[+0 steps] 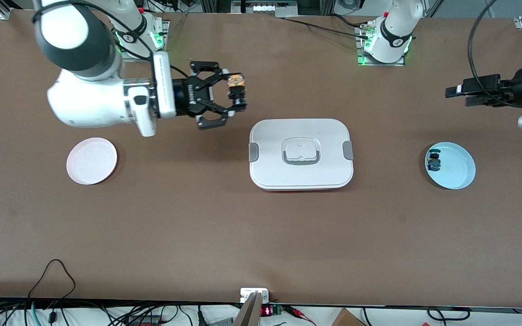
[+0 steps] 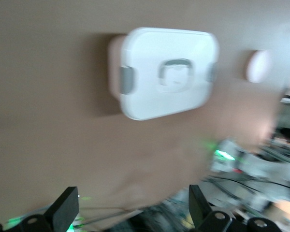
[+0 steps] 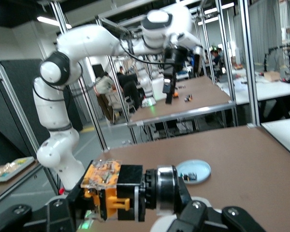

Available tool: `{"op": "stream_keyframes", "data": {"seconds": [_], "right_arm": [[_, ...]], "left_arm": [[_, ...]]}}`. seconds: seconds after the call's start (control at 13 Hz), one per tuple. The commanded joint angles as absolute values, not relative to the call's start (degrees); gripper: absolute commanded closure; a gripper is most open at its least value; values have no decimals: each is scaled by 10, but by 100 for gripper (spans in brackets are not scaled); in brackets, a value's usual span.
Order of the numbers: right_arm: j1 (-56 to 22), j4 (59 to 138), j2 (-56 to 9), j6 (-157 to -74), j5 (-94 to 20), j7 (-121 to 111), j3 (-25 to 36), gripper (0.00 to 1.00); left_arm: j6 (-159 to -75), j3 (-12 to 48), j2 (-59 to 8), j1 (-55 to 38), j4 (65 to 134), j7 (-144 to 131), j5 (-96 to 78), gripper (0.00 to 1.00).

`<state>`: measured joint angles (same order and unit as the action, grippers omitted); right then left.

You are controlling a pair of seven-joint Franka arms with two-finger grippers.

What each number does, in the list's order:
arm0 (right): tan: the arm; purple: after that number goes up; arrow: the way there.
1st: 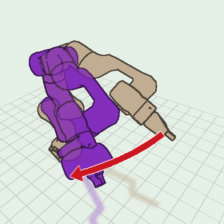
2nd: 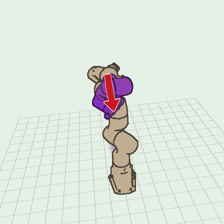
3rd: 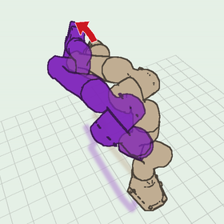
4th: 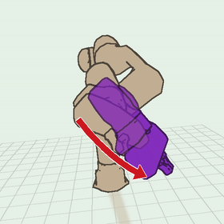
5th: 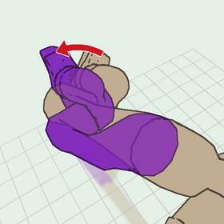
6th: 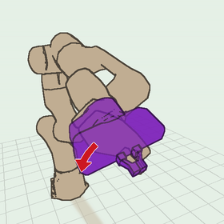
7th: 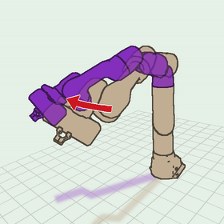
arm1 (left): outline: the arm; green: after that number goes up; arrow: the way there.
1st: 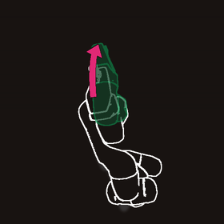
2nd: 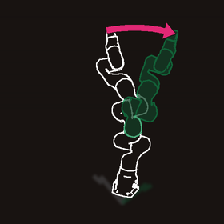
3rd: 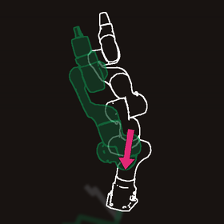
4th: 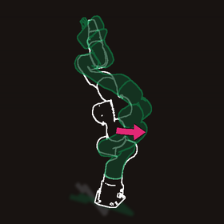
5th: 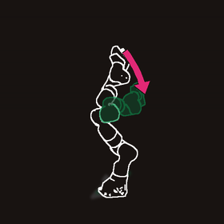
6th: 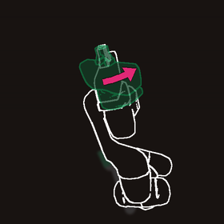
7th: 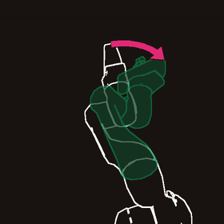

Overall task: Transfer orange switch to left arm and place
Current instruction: 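Hold the switch over the box while the left gripper reaches toward it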

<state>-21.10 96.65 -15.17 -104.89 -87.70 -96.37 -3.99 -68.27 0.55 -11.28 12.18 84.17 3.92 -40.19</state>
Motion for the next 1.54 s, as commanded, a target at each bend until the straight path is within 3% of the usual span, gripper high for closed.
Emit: {"op": "stream_keyframes", "data": {"seconds": [0.0,0.23,0.54,0.77,1.46], "right_arm": [[-236,964,-175,-1069,-961,-1030,-35,99],[-272,963,-178,-1162,-1001,-1059,-35,99],[-323,946,-190,-1268,-1029,-1058,-35,99],[-333,934,-195,-1277,-1035,-1056,-35,99],[-340,933,-193,-1277,-1036,-1058,-43,99]], "left_arm": [[-650,8,-177,142,850,-37,-613,0],[-706,41,-164,117,855,-103,-690,0],[-900,179,-122,113,904,-164,-691,0],[-1009,252,-124,113,917,-164,-689,0],[-1049,269,-127,79,955,-124,-676,0]]}}
